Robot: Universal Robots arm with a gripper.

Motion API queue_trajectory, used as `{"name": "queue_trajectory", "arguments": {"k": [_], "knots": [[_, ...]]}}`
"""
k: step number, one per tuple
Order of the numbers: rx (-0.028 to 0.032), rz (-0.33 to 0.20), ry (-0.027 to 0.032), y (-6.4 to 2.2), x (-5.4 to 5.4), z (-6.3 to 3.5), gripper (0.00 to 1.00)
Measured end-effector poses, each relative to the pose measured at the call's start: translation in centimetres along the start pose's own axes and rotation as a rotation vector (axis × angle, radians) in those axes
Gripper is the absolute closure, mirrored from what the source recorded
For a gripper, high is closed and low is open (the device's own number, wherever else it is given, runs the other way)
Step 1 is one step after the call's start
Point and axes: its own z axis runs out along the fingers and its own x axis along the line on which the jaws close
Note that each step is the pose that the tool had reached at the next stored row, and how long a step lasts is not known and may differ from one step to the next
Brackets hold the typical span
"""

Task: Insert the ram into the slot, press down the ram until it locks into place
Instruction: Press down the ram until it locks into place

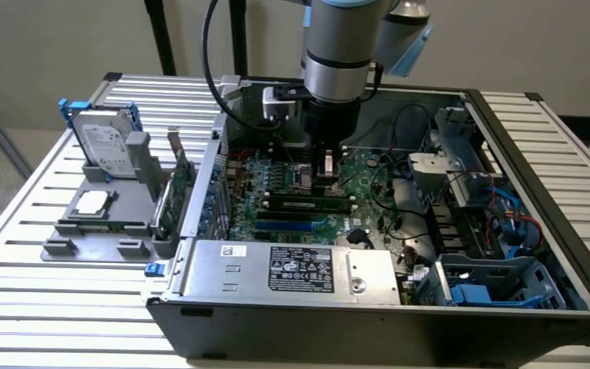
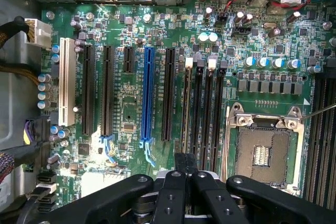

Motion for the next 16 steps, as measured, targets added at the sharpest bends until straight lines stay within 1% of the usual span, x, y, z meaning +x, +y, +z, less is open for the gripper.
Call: {"name": "queue_trajectory", "arguments": {"k": [9, 12, 13, 16], "knots": [[0.0, 0.0, 0.0002, 0.18, -0.2, 1.36, 0.89], [-0.0004, 0.0, 0.0017, 0.35, -0.2, 1.64, 0.89], [-0.0001, 0.0, 0.0007, 0.41, -0.3, 1.79, 0.89], [-0.0001, 0.0, 0.0008, 0.49, -0.3, 1.93, 0.89]]}}
